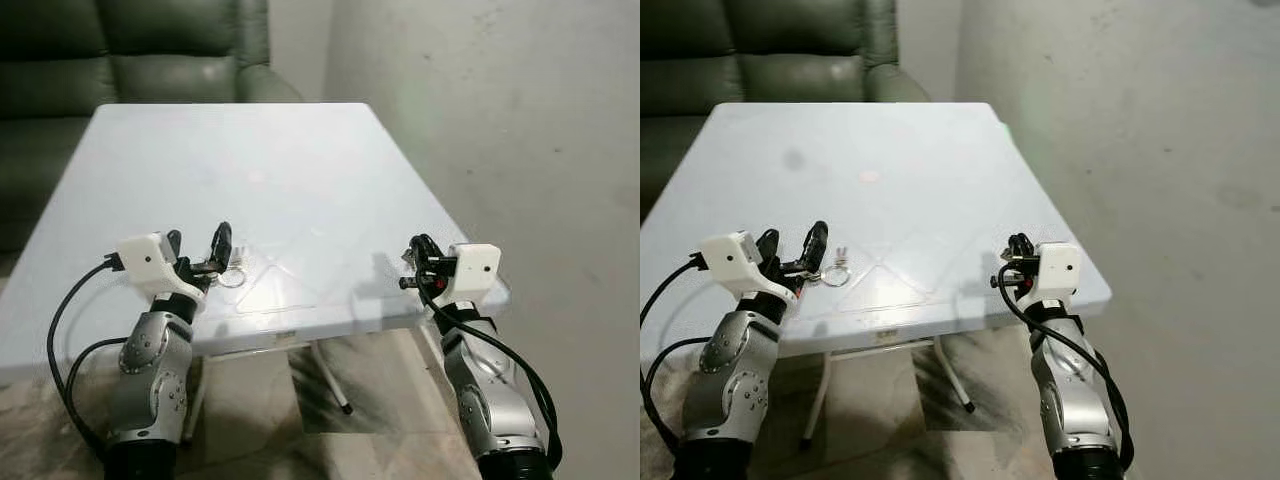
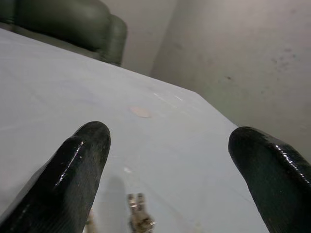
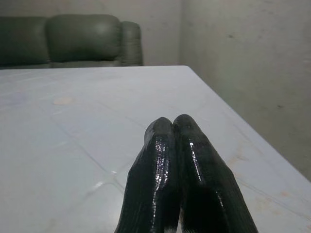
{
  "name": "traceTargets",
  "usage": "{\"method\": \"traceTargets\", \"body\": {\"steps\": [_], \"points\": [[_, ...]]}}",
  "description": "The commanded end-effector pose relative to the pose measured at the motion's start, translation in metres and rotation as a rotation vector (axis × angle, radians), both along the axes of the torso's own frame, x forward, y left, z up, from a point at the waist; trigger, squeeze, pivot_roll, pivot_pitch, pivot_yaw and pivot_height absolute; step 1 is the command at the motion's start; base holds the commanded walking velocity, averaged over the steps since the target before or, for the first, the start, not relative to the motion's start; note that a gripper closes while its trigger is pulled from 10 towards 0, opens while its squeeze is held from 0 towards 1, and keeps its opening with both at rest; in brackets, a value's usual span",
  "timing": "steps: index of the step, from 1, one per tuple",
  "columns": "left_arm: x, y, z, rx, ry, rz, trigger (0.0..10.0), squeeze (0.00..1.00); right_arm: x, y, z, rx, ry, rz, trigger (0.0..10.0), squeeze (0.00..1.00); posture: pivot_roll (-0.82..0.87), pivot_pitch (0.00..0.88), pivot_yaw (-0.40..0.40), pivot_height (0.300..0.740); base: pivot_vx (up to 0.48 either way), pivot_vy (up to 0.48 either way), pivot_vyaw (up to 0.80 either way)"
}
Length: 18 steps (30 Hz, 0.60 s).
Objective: Hang keys on a hook
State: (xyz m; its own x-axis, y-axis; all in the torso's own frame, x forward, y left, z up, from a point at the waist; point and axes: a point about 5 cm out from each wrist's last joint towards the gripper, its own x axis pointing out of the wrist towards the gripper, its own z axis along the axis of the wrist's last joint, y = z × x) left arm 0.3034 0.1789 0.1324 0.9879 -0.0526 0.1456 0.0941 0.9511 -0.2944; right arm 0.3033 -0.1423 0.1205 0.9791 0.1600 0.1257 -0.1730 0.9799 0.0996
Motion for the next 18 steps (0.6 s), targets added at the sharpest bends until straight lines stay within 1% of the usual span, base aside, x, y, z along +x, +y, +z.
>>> {"method": "traceTargets", "body": {"steps": [1, 18], "points": [[0.0026, -0.0019, 0.0017, 0.010, -0.001, -0.002, 10.0, 0.00, 0.0027, 0.0000, 0.0016, -0.006, 0.004, 0.004, 10.0, 0.00, 0.04, 0.000, -0.071, 0.740, 0.000, 0.000, -0.68], [0.0045, -0.0021, -0.0008, 0.000, 0.008, -0.015, 10.0, 0.00, -0.0002, 0.0013, -0.0011, -0.004, 0.015, 0.012, 10.0, 0.00, 0.03, 0.000, -0.065, 0.740, 0.000, 0.000, -0.68]]}}
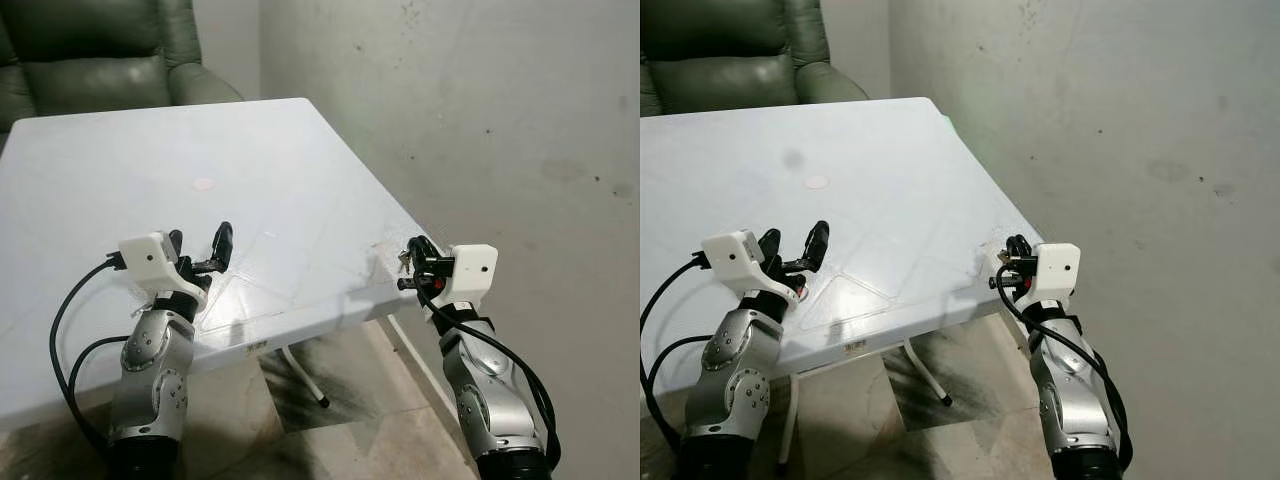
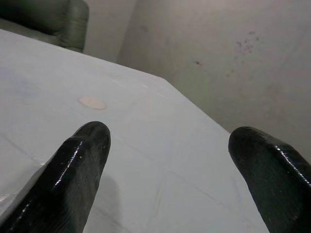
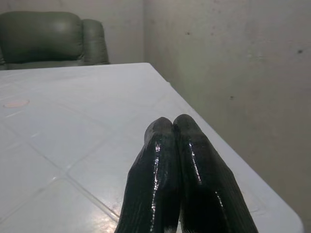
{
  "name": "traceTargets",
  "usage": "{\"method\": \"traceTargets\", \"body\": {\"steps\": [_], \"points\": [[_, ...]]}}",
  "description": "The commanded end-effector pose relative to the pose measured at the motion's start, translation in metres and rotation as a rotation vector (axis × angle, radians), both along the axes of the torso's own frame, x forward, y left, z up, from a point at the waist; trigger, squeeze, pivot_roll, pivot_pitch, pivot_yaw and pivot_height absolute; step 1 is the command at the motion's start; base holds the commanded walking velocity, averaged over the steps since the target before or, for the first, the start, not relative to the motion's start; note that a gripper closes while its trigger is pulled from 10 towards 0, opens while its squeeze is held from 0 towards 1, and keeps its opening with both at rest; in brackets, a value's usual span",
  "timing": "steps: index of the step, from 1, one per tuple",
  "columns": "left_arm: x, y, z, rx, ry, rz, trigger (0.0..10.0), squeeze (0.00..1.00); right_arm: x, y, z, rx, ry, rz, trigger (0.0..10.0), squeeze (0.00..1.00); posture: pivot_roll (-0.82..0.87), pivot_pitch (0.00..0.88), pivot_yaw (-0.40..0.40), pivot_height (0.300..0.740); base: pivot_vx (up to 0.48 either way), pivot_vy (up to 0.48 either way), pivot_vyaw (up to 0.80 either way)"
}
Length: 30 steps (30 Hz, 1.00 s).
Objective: Hang keys on a hook
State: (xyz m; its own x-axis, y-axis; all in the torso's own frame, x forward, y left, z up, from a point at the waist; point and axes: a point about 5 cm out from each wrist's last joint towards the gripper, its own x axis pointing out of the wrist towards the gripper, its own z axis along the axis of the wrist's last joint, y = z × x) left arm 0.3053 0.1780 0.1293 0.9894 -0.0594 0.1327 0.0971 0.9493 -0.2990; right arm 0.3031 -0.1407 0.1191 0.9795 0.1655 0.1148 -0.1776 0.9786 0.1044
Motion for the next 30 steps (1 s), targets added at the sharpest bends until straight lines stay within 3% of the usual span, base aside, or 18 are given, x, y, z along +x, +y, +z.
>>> {"method": "traceTargets", "body": {"steps": [1, 7, 14, 30], "points": [[0.0027, -0.0013, 0.0018, 0.004, -0.002, -0.009, 10.0, 0.00, -0.0003, -0.0002, 0.0003, -0.006, 0.004, 0.007, 10.0, 0.00, 0.03, 0.000, -0.064, 0.740, 0.000, 0.000, -0.68], [0.0032, -0.0009, -0.0007, -0.014, 0.014, 0.002, 10.0, 0.00, -0.0014, 0.0007, -0.0002, -0.006, 0.008, 0.011, 10.0, 0.00, 0.03, 0.000, -0.066, 0.740, 0.000, 0.431, -0.68], [0.0048, 0.0016, -0.0060, -0.004, 0.076, 0.038, 10.0, 0.00, -0.0030, 0.0014, -0.0016, -0.008, 0.015, 0.015, 10.0, 0.00, 0.03, 0.000, -0.069, 0.740, 0.000, 0.000, -0.68], [0.0048, 0.0017, -0.0072, 0.019, 0.087, 0.033, 10.0, 0.00, -0.0039, 0.0044, -0.0021, -0.007, 0.022, 0.023, 10.0, 0.00, 0.03, 0.000, -0.072, 0.740, 0.000, 0.000, -0.68]]}}
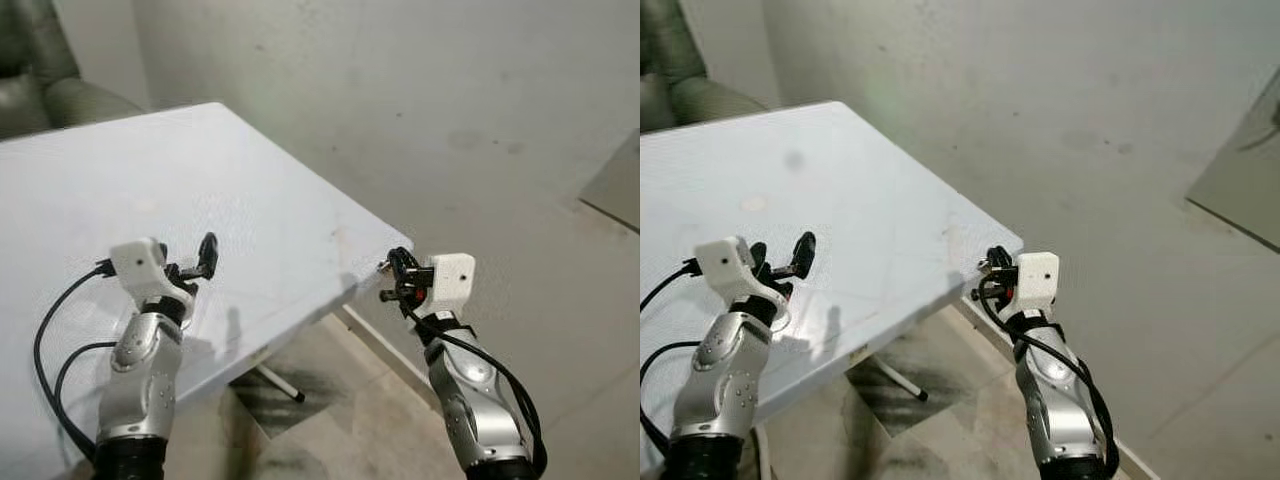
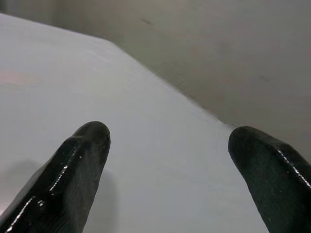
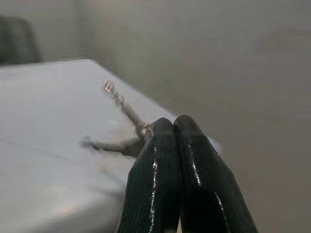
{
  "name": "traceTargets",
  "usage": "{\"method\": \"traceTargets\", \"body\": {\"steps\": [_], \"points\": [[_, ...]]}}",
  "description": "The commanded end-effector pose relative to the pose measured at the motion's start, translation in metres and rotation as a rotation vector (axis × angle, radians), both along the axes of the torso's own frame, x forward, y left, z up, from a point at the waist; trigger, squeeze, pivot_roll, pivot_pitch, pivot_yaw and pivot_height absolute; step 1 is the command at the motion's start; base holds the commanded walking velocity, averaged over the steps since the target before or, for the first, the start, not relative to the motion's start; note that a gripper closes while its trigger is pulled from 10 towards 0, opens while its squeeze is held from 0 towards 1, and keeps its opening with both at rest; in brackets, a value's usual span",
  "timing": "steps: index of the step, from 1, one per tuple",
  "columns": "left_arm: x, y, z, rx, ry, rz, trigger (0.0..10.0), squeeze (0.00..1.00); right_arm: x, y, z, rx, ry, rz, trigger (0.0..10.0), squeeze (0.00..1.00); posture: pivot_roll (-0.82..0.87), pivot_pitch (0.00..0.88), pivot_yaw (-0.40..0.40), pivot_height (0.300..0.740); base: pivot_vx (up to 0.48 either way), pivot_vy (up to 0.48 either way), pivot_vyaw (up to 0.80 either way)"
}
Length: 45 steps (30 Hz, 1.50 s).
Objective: Hang keys on a hook
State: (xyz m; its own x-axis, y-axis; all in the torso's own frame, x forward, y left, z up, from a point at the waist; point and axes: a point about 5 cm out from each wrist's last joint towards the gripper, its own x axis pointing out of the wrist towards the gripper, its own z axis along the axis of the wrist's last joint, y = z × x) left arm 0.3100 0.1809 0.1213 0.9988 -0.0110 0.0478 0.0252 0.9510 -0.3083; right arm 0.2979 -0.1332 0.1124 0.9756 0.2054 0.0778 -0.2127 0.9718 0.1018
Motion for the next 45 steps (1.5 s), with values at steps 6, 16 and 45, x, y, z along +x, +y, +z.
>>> {"method": "traceTargets", "body": {"steps": [6, 16, 45], "points": [[0.000, -0.002, 0.001, 0.033, 0.009, -0.018, 10.0, 0.00, 0.001, -0.003, 0.005, 0.002, -0.012, -0.019, 10.0, 0.00, 0.03, 0.000, -0.072, 0.740, 0.000, 0.000, -0.68], [0.000, -0.005, 0.000, 0.059, 0.011, -0.029, 10.0, 0.00, 0.001, -0.004, 0.004, 0.002, -0.009, -0.028, 10.0, 0.00, 0.03, 0.000, -0.070, 0.740, 0.000, 0.000, -0.68], [0.000, -0.012, 0.000, 0.076, 0.018, -0.016, 10.0, 0.00, 0.005, -0.010, 0.007, -0.004, -0.018, -0.090, 10.0, 0.00, 0.03, 0.000, -0.068, 0.740, 0.000, 0.000, -0.57]]}}
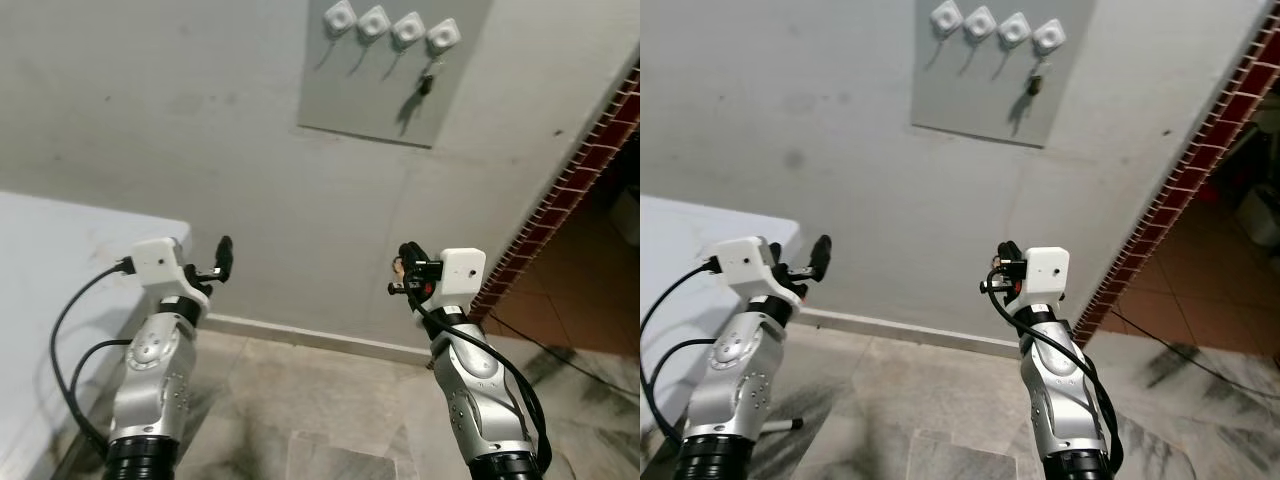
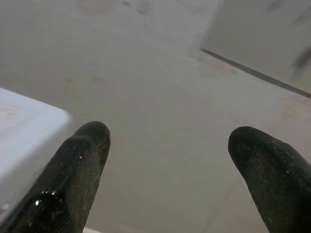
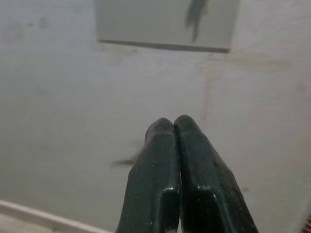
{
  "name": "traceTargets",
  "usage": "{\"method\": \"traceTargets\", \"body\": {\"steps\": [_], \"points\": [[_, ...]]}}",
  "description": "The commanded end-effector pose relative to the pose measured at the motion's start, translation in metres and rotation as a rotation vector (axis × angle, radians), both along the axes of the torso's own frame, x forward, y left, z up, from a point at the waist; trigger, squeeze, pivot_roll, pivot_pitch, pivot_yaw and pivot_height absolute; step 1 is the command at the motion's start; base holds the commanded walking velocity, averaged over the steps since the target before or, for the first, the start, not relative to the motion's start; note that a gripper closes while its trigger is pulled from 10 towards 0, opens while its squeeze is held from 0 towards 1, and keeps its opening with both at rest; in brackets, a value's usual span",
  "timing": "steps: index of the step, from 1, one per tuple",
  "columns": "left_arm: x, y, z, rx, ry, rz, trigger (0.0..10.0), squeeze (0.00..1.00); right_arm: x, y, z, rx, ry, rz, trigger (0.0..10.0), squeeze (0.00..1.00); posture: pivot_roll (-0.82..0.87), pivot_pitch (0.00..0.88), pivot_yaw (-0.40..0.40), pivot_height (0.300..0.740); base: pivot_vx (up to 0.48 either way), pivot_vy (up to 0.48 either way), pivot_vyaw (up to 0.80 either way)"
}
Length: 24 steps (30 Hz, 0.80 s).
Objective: Hang keys on a hook
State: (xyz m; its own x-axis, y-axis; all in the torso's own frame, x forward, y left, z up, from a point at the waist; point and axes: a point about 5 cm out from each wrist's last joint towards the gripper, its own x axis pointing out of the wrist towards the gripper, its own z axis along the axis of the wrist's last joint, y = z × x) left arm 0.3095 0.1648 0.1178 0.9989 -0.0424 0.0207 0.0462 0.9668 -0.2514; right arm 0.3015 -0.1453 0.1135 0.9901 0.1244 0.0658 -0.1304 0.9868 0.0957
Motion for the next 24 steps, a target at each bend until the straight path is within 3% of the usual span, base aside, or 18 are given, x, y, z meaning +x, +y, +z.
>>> {"method": "traceTargets", "body": {"steps": [1, 8, 13, 18, 24], "points": [[0.001, 0.004, 0.004, 0.018, -0.009, 0.012, 10.0, 0.00, 0.001, 0.002, 0.006, 0.006, -0.034, -0.014, 10.0, 0.00, 0.03, 0.000, -0.067, 0.740, 0.000, 0.000, 0.00], [0.000, -0.002, 0.004, 0.037, -0.006, -0.040, 10.0, 0.00, 0.004, -0.004, 0.006, -0.001, -0.010, -0.077, 10.0, 0.00, 0.02, 0.000, -0.062, 0.740, 0.000, 0.000, 0.00], [-0.007, -0.011, 0.000, 0.087, 0.010, -0.152, 10.0, 0.00, 0.005, -0.010, 0.000, 0.039, 0.066, -0.115, 10.0, 0.00, 0.02, 0.000, -0.054, 0.740, 0.000, 0.000, 0.00], [-0.009, -0.013, 0.001, 0.126, -0.001, -0.202, 10.0, 0.00, 0.000, -0.013, 0.004, -0.028, 0.002, -0.074, 10.0, 0.00, 0.01, 0.000, -0.047, 0.740, 0.000, 0.000, 0.00], [-0.015, -0.022, 0.006, 0.137, -0.023, -0.273, 10.0, 0.00, -0.009, -0.015, 0.006, -0.041, -0.026, -0.055, 10.0, 0.00, 0.01, 0.000, -0.041, 0.740, 0.000, 0.000, 0.00]]}}
